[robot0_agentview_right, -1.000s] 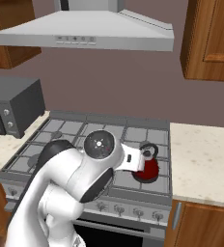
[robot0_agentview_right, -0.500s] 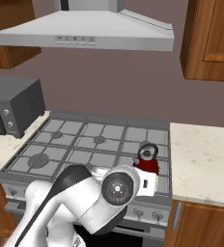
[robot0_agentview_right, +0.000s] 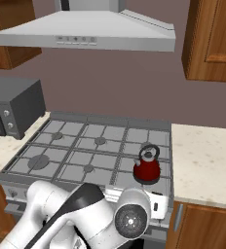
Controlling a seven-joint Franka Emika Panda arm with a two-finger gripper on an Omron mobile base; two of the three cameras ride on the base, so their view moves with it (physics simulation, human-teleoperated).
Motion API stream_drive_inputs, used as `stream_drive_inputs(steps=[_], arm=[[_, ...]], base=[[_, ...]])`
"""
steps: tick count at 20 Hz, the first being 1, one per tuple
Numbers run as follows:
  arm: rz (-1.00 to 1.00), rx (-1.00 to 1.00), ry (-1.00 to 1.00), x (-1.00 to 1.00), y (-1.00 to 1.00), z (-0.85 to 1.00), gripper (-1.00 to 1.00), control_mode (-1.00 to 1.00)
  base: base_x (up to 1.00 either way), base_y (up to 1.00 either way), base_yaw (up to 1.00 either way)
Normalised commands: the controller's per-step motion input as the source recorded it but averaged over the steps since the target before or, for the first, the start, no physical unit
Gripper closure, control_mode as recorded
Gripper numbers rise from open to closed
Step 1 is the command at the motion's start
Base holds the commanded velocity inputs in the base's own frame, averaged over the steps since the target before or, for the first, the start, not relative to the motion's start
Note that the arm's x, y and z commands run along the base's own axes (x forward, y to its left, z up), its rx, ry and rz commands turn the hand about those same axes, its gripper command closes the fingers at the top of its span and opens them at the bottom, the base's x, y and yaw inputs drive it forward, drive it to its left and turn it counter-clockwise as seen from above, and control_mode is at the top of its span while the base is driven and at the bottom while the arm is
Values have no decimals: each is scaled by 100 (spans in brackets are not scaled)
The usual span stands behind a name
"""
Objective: The kettle is done boiling. Turn off the stove, then wait for 300 timesteps before moving the kettle to the dining table.
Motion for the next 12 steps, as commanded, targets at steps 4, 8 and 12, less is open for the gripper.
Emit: stream_drive_inputs(steps=[4, 8, 12], arm=[[0, -7, 0, 0, -8, -38, -100, -100], [0, -6, -6, -12, -10, -35, -100, -100], [0, -4, -13, -24, -9, -29, -100, -100]], base=[[0, 0, 0], [0, 0, 0], [0, 0, 0]])
